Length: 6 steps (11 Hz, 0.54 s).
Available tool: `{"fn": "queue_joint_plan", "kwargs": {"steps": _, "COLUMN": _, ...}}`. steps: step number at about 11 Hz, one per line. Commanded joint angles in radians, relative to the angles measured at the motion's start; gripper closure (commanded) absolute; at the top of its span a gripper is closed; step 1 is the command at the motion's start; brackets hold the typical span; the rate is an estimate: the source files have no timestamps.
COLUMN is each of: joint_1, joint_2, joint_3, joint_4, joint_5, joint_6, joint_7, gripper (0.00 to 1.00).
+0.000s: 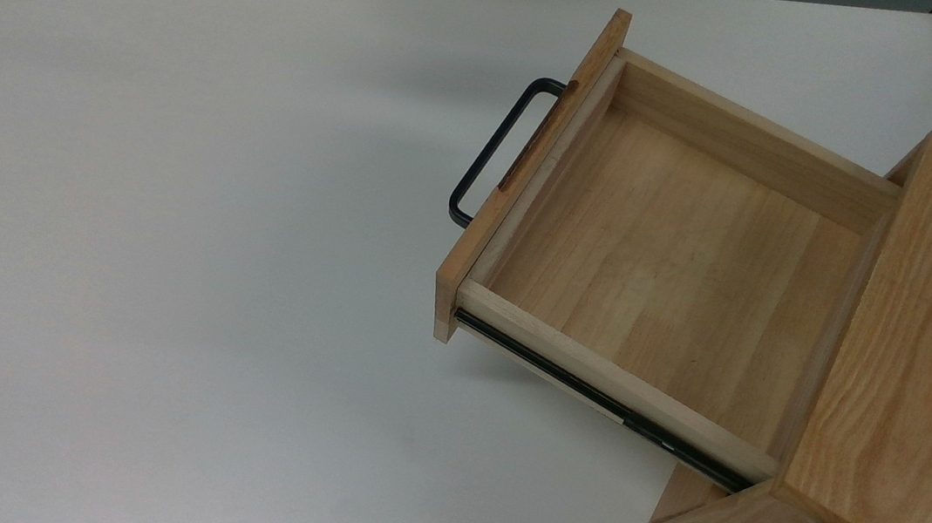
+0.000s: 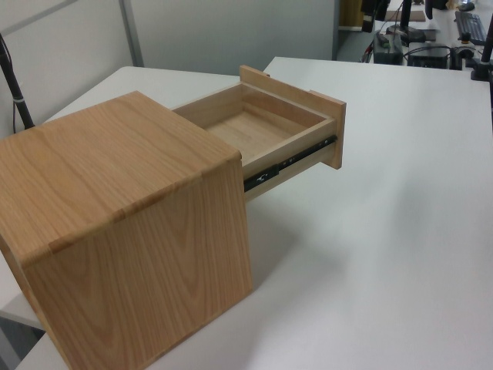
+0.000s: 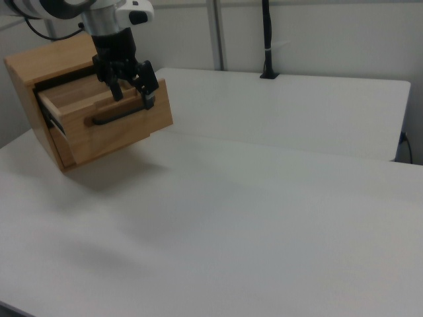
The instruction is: Close the drawer by sliding it
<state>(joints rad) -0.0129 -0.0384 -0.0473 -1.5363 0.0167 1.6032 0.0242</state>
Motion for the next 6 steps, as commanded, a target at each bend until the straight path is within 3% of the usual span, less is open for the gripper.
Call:
{"fn": "queue_joint_plan", "kwargs": {"steps": 1, "joint_1": 0.001, "joint_2": -0.012, "joint_3": 0.007, "joint_4": -0.019, "joint_5": -0.015, "joint_6": 0.015, "joint_7": -0.001, "gripper": 0.00}}
{"fn": "queue_joint_plan", "kwargs": {"steps": 6, "joint_1": -0.018, "joint_2": -0.017, "joint_3": -0.005, "joint_4": -0.016, "joint_5": -0.007, "joint_6": 0.006, "joint_7": -0.051, "gripper": 0.00}}
